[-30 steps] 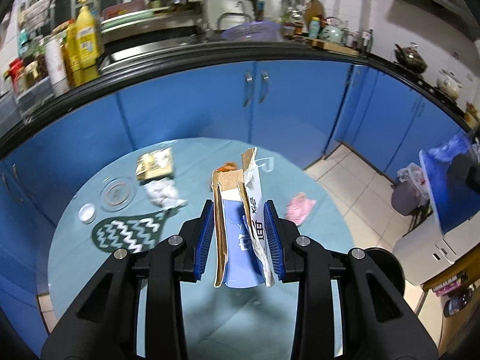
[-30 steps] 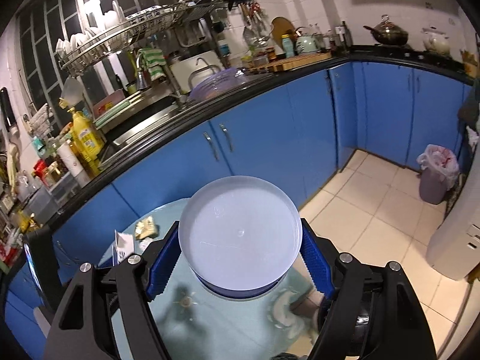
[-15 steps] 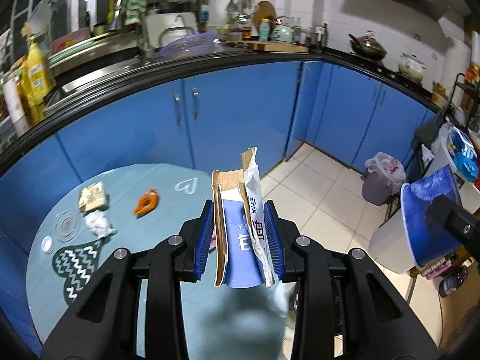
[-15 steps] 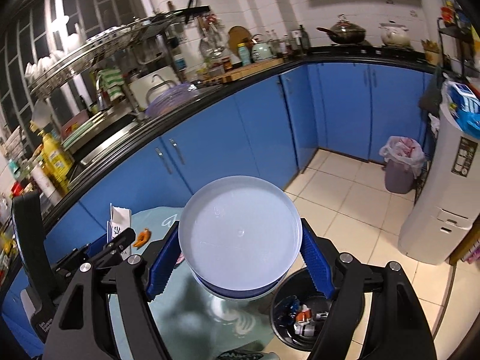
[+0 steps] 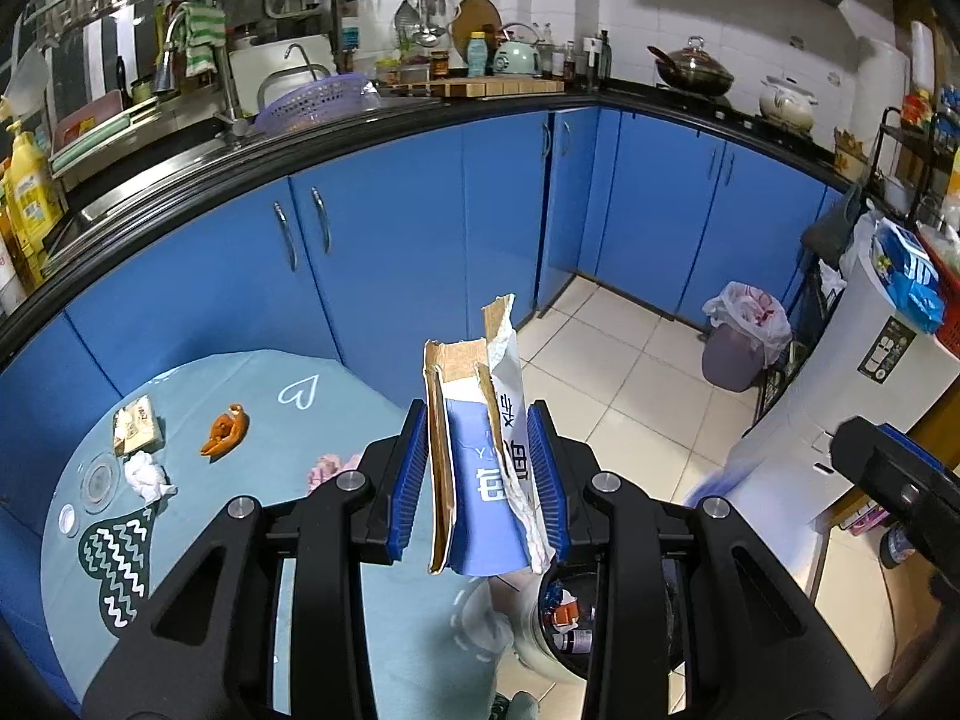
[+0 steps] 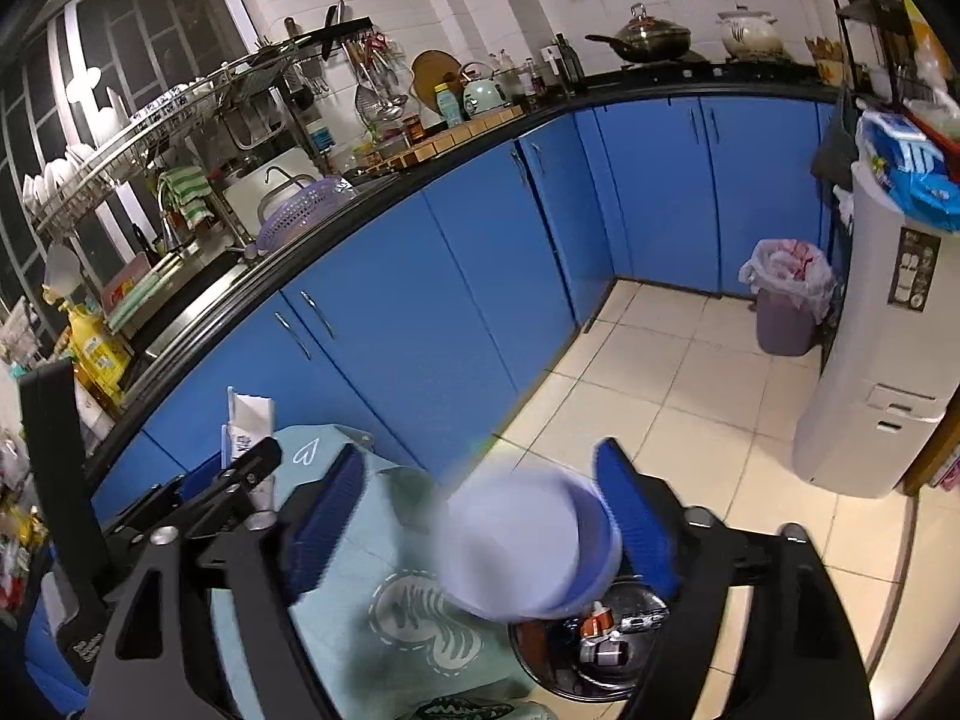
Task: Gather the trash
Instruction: 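Open the right gripper to drop the blue container while the left releases the sleeve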
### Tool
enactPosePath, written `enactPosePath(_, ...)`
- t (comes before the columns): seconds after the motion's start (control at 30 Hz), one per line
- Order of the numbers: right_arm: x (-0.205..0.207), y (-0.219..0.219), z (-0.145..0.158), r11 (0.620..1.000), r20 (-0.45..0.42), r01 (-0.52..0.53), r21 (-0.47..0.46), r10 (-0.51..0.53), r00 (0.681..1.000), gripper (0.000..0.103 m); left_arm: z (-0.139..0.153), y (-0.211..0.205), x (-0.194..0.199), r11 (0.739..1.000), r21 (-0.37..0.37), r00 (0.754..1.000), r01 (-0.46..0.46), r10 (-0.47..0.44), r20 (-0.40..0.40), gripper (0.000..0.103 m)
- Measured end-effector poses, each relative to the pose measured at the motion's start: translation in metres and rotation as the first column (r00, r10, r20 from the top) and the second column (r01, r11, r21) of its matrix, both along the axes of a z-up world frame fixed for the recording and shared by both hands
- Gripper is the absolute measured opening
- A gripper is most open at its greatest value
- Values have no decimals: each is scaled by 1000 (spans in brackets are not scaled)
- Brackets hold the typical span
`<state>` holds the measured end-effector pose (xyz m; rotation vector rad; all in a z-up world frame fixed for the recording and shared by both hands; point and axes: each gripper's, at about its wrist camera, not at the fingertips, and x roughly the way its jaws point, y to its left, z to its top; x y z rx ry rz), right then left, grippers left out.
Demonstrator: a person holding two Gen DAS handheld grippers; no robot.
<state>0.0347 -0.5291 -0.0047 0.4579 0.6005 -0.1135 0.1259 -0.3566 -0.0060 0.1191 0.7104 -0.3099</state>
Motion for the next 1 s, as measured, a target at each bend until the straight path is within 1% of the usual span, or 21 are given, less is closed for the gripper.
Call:
enactPosePath(0.07, -3, -4, 0, 1000, 12, 16, -8, -16, 1000, 88, -1, -3, 0, 1000, 3, 1000, 0, 0, 0, 35)
enactPosePath(0.23, -4, -16, -3, 997, 3, 65, -29, -65, 998, 88, -6, -15, 1, 1000, 14, 1000, 14, -14, -13, 35)
enactPosePath(0.4, -9, -28, -4, 988, -7, 134, -74, -135, 991, 88, -8, -34, -2, 999, 19, 999, 50, -50, -19, 35)
enactPosePath(0.47, -15, -34, -3, 978, -5, 177, -106, -179, 984, 88, -8, -42, -3, 998, 19, 998, 67, -66, -22, 35)
enactPosePath(0.53, -20, -40, -1, 961, -2, 230, -154, -233, 973, 88, -9, -53, -5, 996, 19, 996, 85, -85, -26, 35)
enactPosePath(0.57, -23, -42, -1, 953, 1, 249, -174, -253, 968, 88, -9, -57, -6, 995, 21, 995, 93, -92, -28, 37)
enactPosePath(0.63, -28, -48, 0, 940, 5, 281, -196, -285, 958, 88, -9, -66, -8, 994, 19, 993, 111, -110, -33, 37)
enactPosePath(0.7, -32, -55, 0, 932, 7, 305, -196, -310, 951, 88, -7, -75, -11, 991, 15, 991, 132, -132, -37, 37)
enactPosePath(0.73, -35, -59, -1, 929, 7, 315, -192, -319, 948, 88, -7, -77, -12, 990, 15, 990, 139, -138, -38, 42)
enactPosePath(0.77, -36, -62, -1, 928, 8, 321, -188, -326, 945, 88, -5, -80, -13, 990, 12, 989, 143, -142, -37, 69)
enactPosePath(0.8, -36, -64, -1, 927, 8, 327, -183, -331, 944, 88, -3, -80, -14, 990, 1, 990, 139, -138, -24, 93)
enactPosePath(0.83, -37, -67, -1, 926, 9, 332, -179, -336, 942, 88, 1, -78, -16, 991, -16, 991, 131, -131, 4, 95)
enactPosePath(0.87, -39, -68, -1, 925, 10, 337, -177, -341, 940, 88, 3, -77, -18, 991, -22, 991, 130, -130, 23, 95)
enactPosePath(0.9, -39, -68, -2, 924, 10, 339, -176, -343, 939, 88, 5, -78, -21, 990, -18, 990, 137, -136, 39, 95)
enactPosePath(0.93, -38, -69, -2, 924, 8, 340, -174, -344, 939, 88, 6, -80, -22, 990, 5, 989, 142, -142, 52, 95)
enactPosePath(1.0, -38, -67, -3, 926, 4, 338, -170, -342, 940, 88, 5, -79, -23, 990, 25, 989, 135, -137, 64, 95)
